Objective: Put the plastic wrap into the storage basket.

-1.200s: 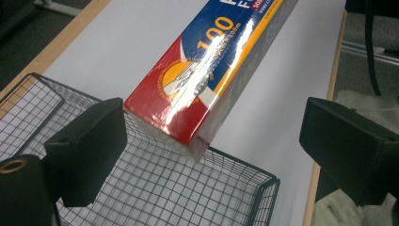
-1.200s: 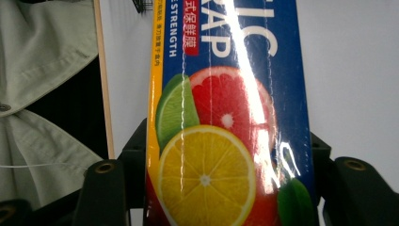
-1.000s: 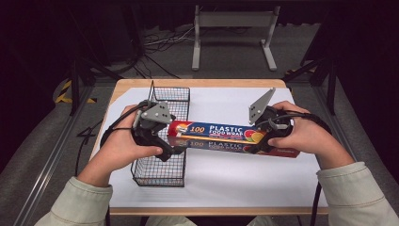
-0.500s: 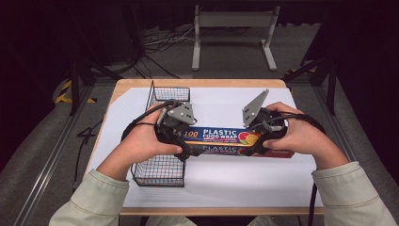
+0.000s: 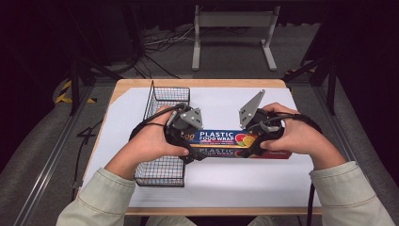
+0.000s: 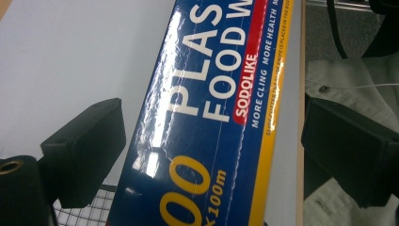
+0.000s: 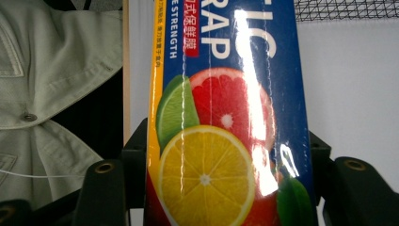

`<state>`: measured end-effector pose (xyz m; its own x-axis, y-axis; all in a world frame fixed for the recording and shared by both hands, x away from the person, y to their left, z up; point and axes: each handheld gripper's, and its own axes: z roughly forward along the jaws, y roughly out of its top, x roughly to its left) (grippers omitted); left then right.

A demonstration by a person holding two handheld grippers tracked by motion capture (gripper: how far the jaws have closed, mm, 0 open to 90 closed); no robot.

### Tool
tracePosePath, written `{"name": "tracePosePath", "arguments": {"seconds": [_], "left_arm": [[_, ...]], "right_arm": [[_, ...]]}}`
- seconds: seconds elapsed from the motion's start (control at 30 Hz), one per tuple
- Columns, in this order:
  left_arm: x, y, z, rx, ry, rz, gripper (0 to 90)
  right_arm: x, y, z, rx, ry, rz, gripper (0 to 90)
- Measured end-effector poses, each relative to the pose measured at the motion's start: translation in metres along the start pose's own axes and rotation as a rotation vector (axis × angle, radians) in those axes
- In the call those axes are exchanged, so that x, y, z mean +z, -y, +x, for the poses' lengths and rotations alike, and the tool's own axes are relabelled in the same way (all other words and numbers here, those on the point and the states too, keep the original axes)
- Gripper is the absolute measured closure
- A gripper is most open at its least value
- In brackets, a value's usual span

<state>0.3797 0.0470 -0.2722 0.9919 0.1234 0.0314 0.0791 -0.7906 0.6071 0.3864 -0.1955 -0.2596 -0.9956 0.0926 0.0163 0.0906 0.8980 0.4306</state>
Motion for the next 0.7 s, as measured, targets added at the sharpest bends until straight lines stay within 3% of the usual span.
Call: {"name": "tracePosePath", "arguments": {"seconds": [0.1,0.27,0.53,0.7], "left_arm": [[0.004,-0.002,-0.001,0.003,0.018,0.007,8.5],[0.009,-0.006,-0.002,0.003,-0.020,0.065,11.6],[0.017,-0.009,-0.001,0.015,-0.018,0.138,16.5],[0.017,-0.009,0.004,0.008,-0.012,0.146,26.6]], "right_arm": [[0.000,-0.002,0.000,-0.003,0.005,0.005,40.7],[0.001,-0.003,0.000,-0.003,0.008,0.004,40.7],[0.002,-0.004,-0.001,-0.005,0.008,0.012,40.7],[0.003,-0.005,-0.002,0.000,-0.003,0.016,40.8]]}}
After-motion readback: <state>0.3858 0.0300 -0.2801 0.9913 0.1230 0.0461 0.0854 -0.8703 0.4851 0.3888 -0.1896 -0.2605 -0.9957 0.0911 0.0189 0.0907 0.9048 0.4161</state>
